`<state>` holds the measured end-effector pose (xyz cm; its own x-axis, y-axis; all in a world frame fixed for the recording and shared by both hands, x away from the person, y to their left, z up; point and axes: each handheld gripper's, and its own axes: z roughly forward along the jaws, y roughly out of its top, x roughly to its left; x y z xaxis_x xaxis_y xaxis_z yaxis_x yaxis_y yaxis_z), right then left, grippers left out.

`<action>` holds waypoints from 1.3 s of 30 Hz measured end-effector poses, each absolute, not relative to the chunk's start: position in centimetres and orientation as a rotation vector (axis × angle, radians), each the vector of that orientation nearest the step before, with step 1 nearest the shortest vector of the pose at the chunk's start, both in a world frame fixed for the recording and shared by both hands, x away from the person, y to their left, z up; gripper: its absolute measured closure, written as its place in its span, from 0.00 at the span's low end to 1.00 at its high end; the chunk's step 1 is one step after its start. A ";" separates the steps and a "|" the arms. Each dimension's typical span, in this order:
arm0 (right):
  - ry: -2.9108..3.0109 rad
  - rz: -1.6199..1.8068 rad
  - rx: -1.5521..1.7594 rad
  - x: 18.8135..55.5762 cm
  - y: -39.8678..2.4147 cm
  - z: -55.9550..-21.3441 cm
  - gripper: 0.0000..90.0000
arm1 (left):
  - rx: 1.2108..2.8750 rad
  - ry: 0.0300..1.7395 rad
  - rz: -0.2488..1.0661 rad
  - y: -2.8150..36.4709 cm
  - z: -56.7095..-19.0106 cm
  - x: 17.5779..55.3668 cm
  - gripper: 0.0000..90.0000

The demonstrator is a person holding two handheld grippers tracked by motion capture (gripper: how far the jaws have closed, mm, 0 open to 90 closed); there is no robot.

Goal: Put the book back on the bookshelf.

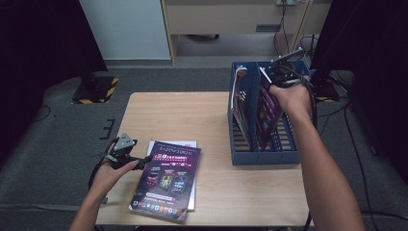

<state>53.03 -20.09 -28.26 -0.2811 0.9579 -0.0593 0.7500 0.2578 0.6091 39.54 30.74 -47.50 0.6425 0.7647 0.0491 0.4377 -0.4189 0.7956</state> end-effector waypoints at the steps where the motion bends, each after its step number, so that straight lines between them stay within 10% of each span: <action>1: 2.112 0.666 1.551 53.1 -20.0 -28.3 0.94 | 2.071 0.936 0.527 30.8 -47.5 39.6 0.07; 23: 2.155 0.834 1.504 52.8 -19.8 -28.2 0.67 | 2.073 0.933 0.534 30.7 -47.5 39.5 0.07; 39: 2.214 0.781 1.448 52.8 -18.6 -28.7 0.79 | 2.074 0.929 0.535 30.7 -47.4 39.4 0.07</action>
<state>52.81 -18.61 -28.71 -0.3962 0.9181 -0.0137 0.7065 0.3144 0.6340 39.45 30.67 -47.42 0.6431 0.7637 0.0573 0.4326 -0.4241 0.7956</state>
